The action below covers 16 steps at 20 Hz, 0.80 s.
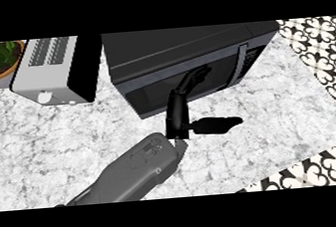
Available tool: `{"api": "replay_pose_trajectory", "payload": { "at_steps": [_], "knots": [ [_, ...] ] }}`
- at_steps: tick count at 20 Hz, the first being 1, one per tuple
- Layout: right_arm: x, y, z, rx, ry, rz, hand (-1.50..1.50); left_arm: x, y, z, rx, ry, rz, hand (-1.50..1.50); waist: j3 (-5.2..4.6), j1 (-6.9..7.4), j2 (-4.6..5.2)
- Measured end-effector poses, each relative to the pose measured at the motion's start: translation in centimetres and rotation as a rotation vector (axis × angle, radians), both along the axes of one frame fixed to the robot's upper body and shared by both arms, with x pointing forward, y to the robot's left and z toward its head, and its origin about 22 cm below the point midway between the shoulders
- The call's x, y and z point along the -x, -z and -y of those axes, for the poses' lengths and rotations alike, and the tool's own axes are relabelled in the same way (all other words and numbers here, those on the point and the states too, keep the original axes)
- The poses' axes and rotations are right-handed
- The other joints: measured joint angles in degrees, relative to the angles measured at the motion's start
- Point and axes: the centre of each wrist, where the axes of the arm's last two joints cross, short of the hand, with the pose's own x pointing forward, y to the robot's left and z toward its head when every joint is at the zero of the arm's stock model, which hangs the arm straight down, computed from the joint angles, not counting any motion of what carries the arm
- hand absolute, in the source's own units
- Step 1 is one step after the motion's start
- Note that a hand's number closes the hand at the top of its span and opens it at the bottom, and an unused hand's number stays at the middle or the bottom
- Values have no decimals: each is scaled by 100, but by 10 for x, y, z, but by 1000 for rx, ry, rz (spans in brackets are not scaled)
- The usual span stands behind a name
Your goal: Pick up the milk, place it into the microwave and close the microwave
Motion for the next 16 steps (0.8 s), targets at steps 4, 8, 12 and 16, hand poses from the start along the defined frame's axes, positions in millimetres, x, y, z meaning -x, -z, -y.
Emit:
{"api": "replay_pose_trajectory", "payload": {
  "at_steps": [4,8,12,16],
  "knots": [
    [-3,-6,2,17,9,13,150,-1,-1,1,11,1,9,-150,3,10,29],
    [-6,-10,3,22,15,22,150,-2,0,1,16,8,23,-150,7,22,51],
    [-12,9,-1,-89,-38,-25,-150,-2,-2,3,24,25,39,-150,28,84,97],
    [-16,34,-4,-214,-102,-119,-150,-2,-2,5,27,36,51,-150,36,122,127]
  ]
}}
